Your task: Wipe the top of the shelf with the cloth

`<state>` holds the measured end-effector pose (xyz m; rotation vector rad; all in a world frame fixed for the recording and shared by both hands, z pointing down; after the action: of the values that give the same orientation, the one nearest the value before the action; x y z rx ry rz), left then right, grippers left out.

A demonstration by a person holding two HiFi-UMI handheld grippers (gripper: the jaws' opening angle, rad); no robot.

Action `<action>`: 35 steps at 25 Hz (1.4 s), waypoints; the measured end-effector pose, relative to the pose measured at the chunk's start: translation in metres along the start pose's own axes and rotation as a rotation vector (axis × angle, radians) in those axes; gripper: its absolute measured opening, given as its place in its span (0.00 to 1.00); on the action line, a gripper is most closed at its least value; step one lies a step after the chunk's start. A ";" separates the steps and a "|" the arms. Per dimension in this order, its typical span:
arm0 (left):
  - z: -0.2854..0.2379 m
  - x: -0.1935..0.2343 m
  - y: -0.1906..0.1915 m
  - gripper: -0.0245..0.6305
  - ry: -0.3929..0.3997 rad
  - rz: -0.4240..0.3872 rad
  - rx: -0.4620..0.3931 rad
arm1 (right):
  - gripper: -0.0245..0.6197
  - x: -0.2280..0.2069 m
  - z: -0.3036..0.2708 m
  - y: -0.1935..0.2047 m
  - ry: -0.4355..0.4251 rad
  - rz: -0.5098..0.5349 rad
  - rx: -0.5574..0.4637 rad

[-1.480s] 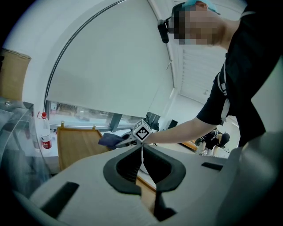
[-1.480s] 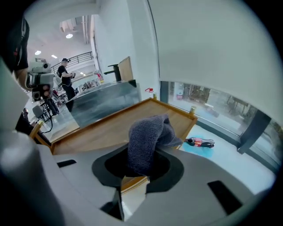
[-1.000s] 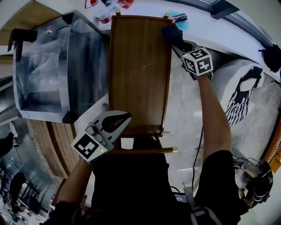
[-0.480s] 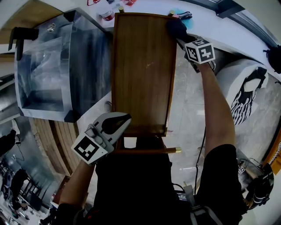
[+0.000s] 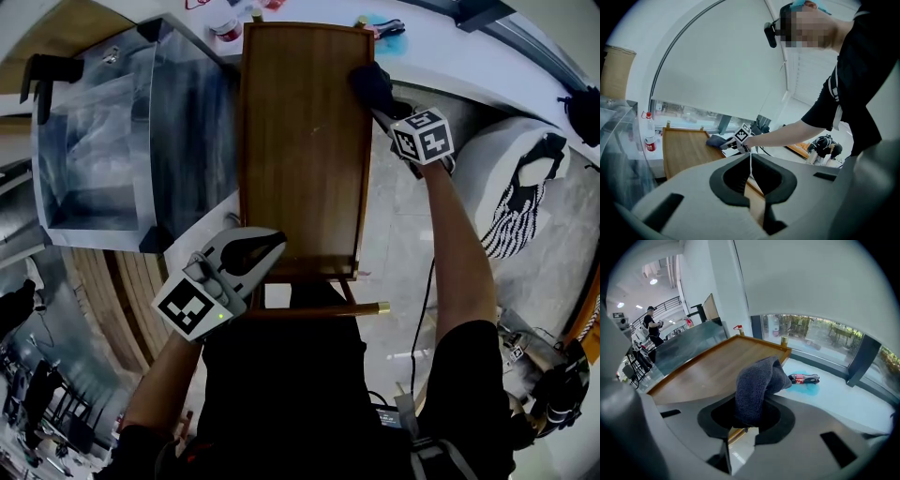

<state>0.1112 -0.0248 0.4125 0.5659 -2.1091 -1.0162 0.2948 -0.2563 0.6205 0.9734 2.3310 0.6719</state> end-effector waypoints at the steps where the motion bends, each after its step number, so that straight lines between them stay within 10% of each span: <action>1: 0.001 -0.002 0.000 0.08 0.004 -0.003 -0.001 | 0.17 0.005 0.002 0.005 -0.003 0.000 0.004; 35: 0.031 -0.043 0.015 0.08 0.075 -0.052 -0.010 | 0.17 0.151 0.046 0.153 -0.065 -0.101 0.081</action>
<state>0.1145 0.0263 0.3934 0.6474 -2.0323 -1.0182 0.3070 -0.0375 0.6399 0.8922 2.3478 0.5020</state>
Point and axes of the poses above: the fingertips, and each gripper's own axes: z backward along the fingers, x to its left, y out of its underside, the point moved 1 cm from there along z, backward along the fingers, and after that the axes turned 9 degrees about -y, right-handed, at the moved point
